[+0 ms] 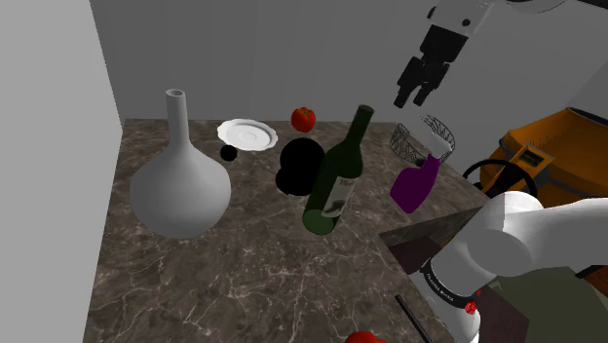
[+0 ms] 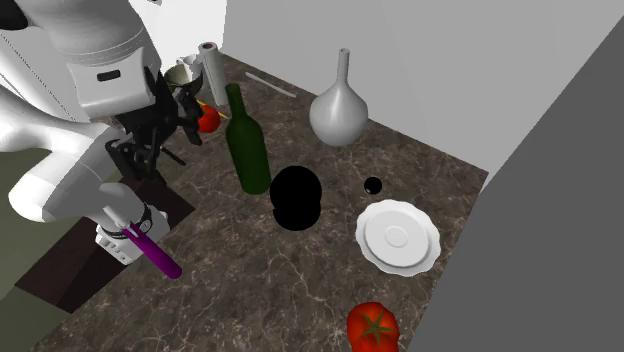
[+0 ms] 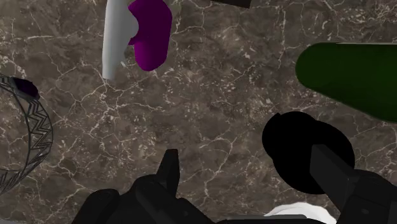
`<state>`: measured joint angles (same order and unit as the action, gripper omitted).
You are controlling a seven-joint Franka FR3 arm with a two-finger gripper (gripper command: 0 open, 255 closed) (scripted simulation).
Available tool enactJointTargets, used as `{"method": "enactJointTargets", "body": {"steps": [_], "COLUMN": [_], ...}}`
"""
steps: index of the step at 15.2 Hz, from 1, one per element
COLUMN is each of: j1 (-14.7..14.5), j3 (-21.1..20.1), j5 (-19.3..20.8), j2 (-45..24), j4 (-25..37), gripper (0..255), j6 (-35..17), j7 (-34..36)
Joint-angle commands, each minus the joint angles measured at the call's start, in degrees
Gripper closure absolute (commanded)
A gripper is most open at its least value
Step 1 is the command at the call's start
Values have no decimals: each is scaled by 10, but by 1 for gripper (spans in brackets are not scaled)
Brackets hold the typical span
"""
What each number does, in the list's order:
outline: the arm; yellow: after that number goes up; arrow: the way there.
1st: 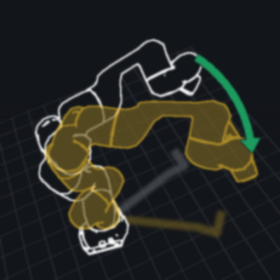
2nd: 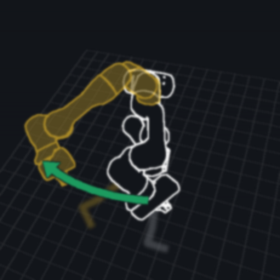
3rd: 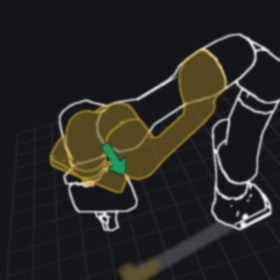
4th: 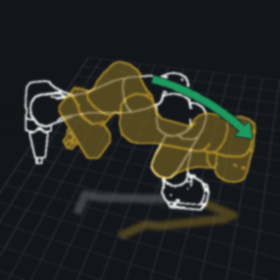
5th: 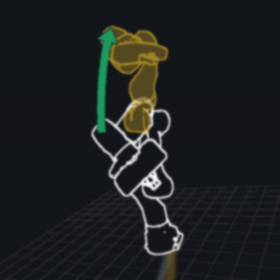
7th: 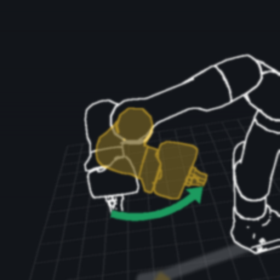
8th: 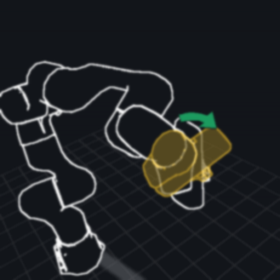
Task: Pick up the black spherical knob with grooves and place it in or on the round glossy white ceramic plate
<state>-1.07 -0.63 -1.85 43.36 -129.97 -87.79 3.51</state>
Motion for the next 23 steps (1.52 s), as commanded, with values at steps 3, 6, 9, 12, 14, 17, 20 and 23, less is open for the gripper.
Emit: {"method": "enactJointTargets", "body": {"steps": [3, 6, 9, 12, 14, 17, 20, 23], "j1": [-4, -11, -16, -20, -23, -27, -33, -40], "j3": [-16, -39, -62, -83, -97, -116, -133, -147], "j5": [-9, -19, -26, -29, -28, -22, -12, 3], "j2": [-29, -76, -128, -183, -222, -282, -345, -411], "j4": [1, 7, 20, 40, 56, 87, 124, 167], "gripper": [0, 0, 0, 0, 0, 0, 0, 0], "j6": [-26, -63, -98, -130, -150, -176, -196, -212], "j7": [16, 40, 64, 89, 105, 131, 158, 185]}}
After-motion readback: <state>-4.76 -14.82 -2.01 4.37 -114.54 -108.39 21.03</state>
